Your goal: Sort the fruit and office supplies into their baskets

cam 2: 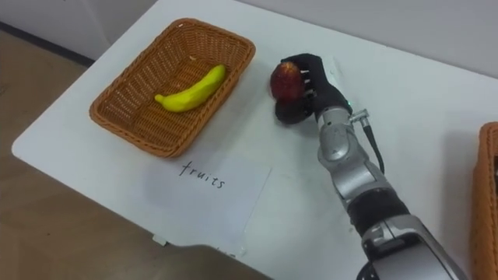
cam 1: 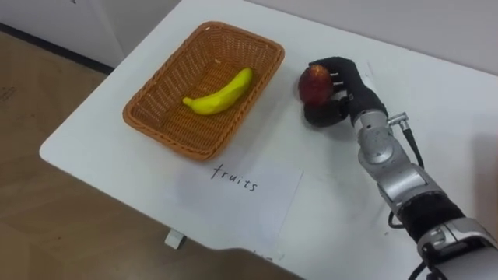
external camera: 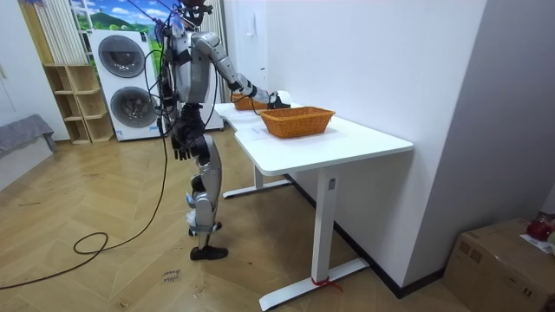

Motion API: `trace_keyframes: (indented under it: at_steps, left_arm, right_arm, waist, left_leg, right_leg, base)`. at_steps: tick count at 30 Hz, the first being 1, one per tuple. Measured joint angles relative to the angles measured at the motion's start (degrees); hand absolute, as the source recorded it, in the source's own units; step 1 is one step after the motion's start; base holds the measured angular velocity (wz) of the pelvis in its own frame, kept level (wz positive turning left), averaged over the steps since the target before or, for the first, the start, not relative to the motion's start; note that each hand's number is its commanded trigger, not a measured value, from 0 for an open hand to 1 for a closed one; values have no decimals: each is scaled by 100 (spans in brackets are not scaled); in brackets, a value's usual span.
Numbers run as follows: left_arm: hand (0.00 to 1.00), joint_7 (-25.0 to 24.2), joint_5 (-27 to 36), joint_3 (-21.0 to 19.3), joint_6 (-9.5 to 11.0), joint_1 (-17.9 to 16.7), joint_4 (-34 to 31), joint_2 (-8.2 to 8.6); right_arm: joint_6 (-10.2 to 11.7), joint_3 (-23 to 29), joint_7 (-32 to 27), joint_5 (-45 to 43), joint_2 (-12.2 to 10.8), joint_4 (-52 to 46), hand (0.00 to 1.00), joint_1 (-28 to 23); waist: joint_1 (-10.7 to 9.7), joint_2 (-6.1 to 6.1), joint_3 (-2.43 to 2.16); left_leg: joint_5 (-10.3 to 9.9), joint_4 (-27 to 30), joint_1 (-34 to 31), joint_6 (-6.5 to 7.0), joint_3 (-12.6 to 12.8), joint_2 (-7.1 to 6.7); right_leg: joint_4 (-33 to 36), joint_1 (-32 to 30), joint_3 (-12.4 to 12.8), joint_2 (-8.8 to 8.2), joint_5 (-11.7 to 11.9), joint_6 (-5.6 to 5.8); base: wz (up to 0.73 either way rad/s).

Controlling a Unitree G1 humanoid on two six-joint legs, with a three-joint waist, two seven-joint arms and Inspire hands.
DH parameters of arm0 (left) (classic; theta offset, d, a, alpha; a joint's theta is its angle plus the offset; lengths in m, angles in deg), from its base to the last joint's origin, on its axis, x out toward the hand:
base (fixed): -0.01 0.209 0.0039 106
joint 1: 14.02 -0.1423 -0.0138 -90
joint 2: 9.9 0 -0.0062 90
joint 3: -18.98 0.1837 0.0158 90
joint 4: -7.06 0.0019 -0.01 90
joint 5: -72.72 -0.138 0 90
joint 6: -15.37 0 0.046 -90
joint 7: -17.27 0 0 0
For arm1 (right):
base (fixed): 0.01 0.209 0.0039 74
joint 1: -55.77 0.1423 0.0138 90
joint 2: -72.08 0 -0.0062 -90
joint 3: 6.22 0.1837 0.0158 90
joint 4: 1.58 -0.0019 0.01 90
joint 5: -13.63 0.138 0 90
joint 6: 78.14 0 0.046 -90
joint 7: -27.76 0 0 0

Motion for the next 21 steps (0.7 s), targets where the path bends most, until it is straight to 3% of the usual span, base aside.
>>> trace_keyframes:
  at_steps: [14, 21]
  left_arm:
    - [0, -7, 2, 4, 0, 55, 7, -56]
    - [0, -14, -25, -16, -27, 60, -31, -60]
  right_arm:
    - [3, -220, 90, 218, -71, 11, 100, -2]
    - [-10, -206, 197, 264, -69, -99, 100, -2]
  waist:
    - [-11, -27, 9]
    - [-20, -18, -14]
  left_leg:
    - [1, 8, -7, -1, -39, -1]
    - [9, 31, -43, -3, -33, -2]
  right_leg:
    - [2, 23, -17, -4, -1, 1]
    - [6, -7, 3, 0, 4, -6]
  base:
    - [0]
    - [2]
